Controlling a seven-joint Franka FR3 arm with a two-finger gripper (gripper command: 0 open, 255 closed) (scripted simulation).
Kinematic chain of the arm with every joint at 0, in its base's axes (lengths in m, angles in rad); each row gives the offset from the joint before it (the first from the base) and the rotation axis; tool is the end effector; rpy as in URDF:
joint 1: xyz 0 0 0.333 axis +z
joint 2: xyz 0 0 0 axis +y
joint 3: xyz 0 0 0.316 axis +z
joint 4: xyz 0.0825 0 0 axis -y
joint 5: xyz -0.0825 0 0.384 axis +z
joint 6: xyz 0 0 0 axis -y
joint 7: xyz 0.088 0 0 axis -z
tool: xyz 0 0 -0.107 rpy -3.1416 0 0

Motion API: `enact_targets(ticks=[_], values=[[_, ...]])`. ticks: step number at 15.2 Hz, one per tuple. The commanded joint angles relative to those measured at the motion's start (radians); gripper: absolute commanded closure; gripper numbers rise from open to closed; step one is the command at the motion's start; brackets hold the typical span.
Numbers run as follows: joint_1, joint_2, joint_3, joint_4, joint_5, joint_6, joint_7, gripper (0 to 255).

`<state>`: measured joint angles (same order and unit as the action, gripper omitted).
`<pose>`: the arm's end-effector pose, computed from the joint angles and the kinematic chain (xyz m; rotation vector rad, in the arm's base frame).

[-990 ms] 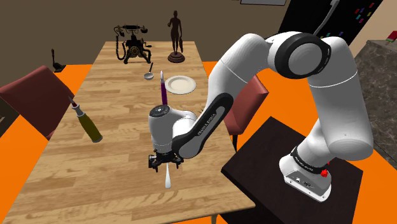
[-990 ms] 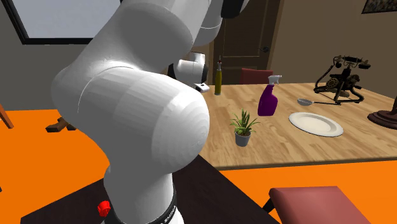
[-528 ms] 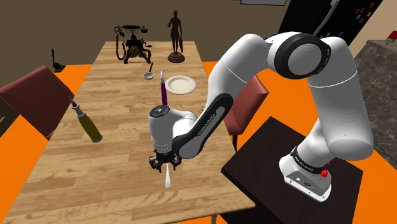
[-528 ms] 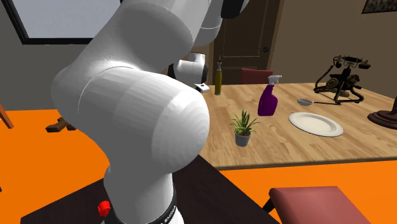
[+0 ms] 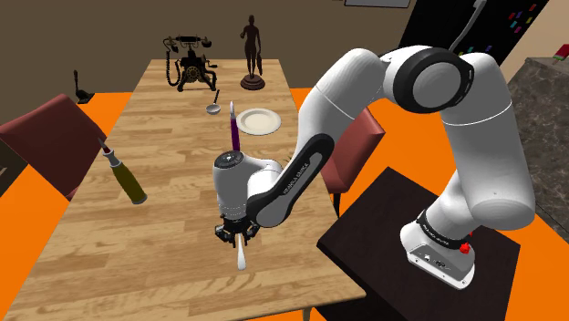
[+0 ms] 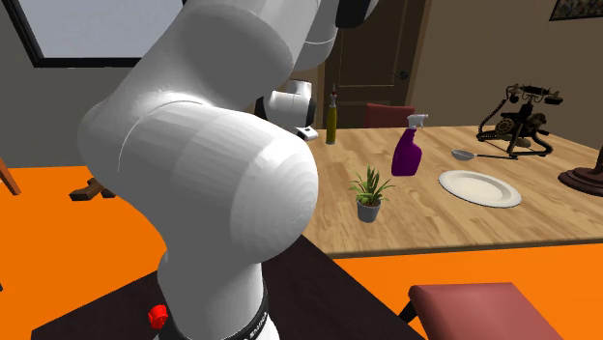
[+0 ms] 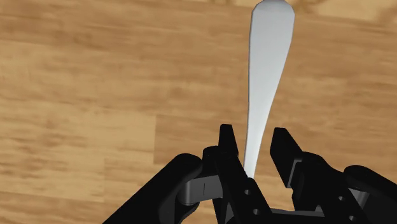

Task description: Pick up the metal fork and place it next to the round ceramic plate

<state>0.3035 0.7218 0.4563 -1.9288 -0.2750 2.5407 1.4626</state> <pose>0.4466 0.4220 0.1415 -2.9588 0.8648 0.2113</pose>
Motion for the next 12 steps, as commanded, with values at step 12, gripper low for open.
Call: enact_targets(ticks=[12], values=[[-0.046, -0.119, 0.059, -0.027, 0.054, -0.091, -0.021, 255]])
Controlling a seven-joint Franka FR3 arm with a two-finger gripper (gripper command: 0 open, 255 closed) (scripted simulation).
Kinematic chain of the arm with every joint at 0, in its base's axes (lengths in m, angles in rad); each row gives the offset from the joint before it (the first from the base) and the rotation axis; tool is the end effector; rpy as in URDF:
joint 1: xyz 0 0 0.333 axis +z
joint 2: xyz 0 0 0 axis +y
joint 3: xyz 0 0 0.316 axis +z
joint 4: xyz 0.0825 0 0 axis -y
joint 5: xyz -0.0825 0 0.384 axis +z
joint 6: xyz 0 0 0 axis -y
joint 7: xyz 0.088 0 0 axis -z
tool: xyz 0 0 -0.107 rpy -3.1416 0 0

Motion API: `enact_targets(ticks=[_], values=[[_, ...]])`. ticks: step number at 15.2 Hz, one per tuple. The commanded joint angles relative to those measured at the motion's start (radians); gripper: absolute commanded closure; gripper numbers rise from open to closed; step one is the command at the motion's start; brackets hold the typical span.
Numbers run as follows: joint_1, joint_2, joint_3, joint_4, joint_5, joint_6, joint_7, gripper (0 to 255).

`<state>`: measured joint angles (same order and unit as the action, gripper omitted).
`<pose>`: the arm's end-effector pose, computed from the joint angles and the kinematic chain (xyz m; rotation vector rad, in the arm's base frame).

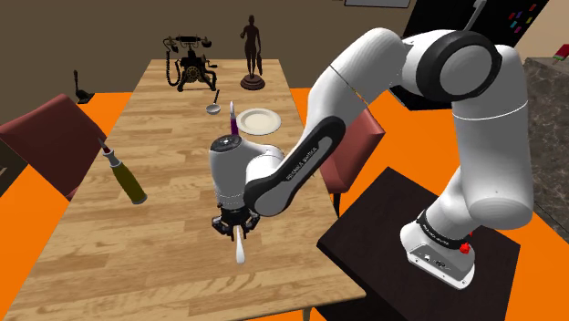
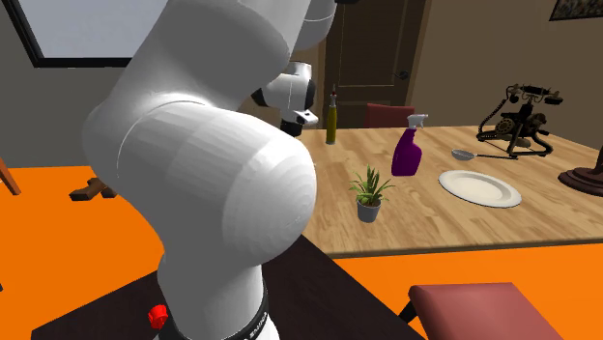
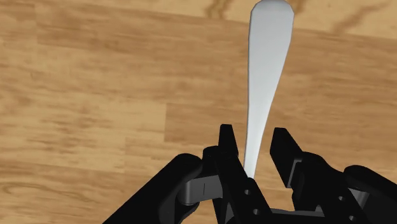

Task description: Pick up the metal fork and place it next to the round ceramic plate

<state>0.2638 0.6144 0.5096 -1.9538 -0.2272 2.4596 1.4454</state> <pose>0.4460 0.4230 0.1938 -2.9585 0.8644 0.2110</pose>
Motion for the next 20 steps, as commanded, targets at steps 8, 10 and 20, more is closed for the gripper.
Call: enact_targets(ticks=[8, 10, 20], values=[[-0.035, -0.088, 0.043, -0.005, 0.048, -0.080, -0.022, 255], [-0.081, -0.110, 0.044, -0.036, 0.059, -0.073, -0.069, 255], [-0.292, -0.180, 0.025, -0.123, 0.104, -0.072, -0.313, 255]])
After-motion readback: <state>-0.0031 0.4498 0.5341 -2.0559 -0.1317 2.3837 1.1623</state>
